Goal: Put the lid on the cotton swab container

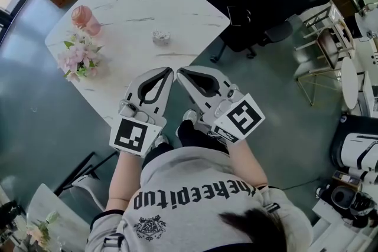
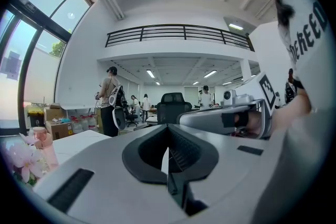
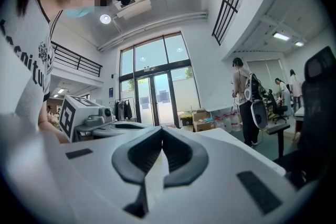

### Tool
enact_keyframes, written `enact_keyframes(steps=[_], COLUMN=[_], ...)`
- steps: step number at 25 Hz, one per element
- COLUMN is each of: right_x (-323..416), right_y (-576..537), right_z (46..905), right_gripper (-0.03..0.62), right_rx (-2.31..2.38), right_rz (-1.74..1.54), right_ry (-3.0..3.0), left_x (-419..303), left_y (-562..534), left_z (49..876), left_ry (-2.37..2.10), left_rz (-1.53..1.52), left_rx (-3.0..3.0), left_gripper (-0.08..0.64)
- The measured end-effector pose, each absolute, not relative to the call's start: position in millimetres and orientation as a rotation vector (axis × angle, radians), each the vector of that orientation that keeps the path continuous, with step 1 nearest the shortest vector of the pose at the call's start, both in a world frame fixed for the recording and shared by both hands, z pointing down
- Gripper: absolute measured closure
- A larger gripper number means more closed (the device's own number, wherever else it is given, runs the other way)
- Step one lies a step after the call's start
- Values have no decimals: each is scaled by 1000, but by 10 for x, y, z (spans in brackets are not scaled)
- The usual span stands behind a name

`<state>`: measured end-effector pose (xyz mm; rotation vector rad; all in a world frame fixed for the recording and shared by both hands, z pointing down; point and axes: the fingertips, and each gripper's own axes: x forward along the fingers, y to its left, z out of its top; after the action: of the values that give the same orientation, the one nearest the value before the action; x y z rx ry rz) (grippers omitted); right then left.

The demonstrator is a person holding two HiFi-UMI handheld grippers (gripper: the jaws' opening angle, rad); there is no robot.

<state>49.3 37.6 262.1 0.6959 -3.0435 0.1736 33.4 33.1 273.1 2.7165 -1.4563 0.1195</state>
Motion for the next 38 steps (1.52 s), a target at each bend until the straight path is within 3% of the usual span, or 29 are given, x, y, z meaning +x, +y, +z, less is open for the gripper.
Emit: enact_keyframes(steps=[18,38], right_x=[738,739], right_y=[86,-158], right_z=[2693,2720], right_gripper=[580,580], right_rx=[511,645], right_rz=[202,234], right_ry=[-3088,-3065], left_x=[573,528], left_y=[48,-197], left_z=[2780,2800], left_ry=[-1635,-1548], left_rz=[139,171], left_rx=[2620,2676], left_gripper=[545,545])
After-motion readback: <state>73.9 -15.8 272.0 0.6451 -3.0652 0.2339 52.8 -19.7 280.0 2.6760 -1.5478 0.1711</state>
